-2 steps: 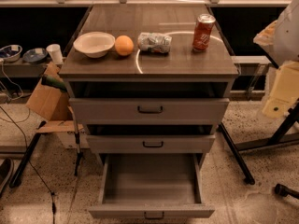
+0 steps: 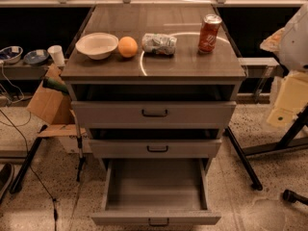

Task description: Close bottom drawer

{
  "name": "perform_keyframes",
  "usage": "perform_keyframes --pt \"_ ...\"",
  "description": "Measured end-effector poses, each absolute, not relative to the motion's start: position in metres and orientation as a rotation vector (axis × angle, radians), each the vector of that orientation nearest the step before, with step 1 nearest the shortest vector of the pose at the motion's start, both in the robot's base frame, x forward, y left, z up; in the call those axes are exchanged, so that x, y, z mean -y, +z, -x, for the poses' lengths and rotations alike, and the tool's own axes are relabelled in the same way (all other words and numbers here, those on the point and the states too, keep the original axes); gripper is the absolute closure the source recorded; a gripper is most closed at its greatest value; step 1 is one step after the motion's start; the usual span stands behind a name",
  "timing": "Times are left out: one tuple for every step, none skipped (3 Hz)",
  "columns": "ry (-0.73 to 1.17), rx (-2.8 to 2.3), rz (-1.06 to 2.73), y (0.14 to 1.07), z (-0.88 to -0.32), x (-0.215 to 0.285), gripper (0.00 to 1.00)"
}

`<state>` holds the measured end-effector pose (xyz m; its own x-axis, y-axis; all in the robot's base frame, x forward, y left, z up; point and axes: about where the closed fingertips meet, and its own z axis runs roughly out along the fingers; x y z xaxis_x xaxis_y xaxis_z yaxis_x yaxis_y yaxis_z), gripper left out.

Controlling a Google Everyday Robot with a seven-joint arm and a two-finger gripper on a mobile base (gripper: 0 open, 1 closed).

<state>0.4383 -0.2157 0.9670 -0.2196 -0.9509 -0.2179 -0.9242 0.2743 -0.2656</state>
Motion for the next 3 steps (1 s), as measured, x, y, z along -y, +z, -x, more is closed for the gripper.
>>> perform_keyframes --pt "-0.072 -2.203 1.713 0.935 -0.437 0.213 0.0" --pt "0.029 -2.187 1.718 0.877 -0.434 0.205 0.0" --pt "0.178 -2.177 1.698 0.788 -0.429 0.191 0.0"
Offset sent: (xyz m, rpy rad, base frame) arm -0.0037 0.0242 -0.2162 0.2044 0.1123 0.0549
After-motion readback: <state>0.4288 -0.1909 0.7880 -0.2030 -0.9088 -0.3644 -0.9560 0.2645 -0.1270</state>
